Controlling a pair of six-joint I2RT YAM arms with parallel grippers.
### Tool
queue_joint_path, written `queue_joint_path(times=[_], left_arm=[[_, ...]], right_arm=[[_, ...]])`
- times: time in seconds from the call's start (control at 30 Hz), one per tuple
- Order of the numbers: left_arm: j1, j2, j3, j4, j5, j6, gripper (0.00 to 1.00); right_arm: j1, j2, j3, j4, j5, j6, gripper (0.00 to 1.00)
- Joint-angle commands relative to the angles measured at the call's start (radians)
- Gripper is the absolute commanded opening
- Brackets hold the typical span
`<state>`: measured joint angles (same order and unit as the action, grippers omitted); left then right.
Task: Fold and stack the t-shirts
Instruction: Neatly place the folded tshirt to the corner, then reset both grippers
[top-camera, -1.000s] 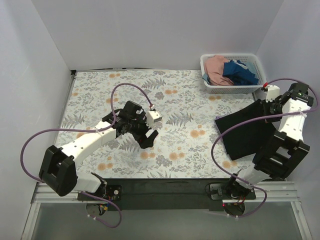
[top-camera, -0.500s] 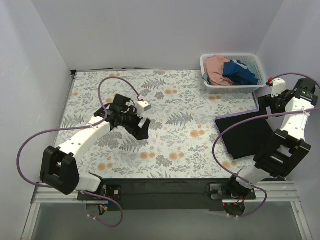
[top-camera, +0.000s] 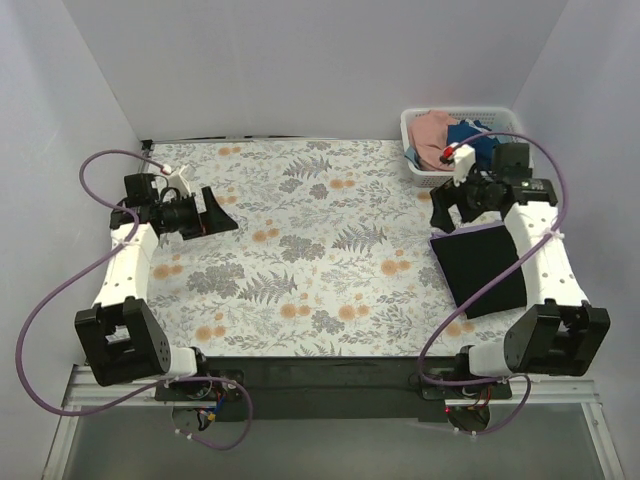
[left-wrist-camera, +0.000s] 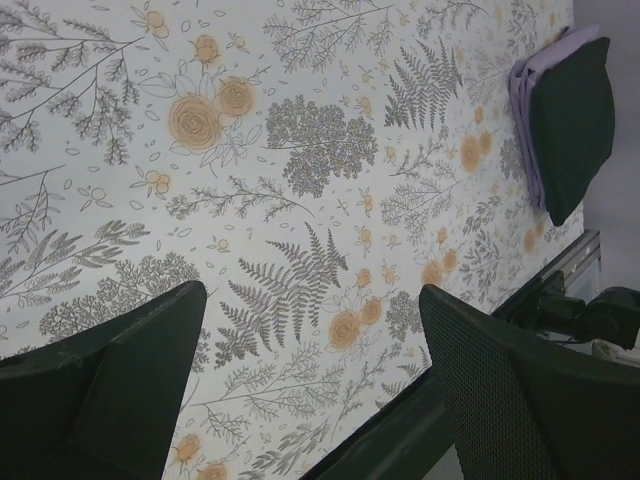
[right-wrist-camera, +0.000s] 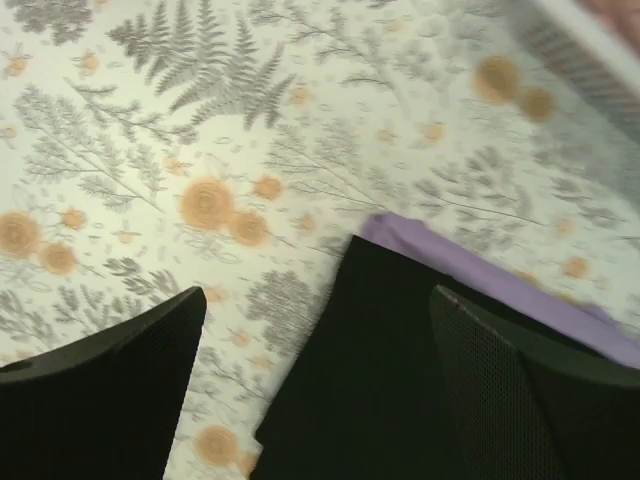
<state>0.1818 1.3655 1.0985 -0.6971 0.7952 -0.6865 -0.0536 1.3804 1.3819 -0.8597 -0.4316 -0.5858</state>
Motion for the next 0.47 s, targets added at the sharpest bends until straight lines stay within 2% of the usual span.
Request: queue_joint_path(times=[0.0,0.07,0.2,0.43], left_arm=[[0.076,-0.020,0.005,-0.097,0.075,0.045,0.88],[0.102,-0.040,-0.035,-0.108,0.040,0.085,0.88],[0.105,-0.095,-0.087,-0.102,-0.071,0.148,0.88],[0.105,-0.131,-0.115,-0.055,-0.134,0.160,0.88]], right_arm=[[0.092,-0.026,-0.167,0.129,-0.030,0.159,0.98],[0.132,-0.064,-0.298,0.221,-0.024,0.211,0.98],[0.164,-0.141,-0.435,0.284,-0.018,0.254,0.98],[0.176,-0.237,-0.508,0.286,-0.007,0.267,0.98]])
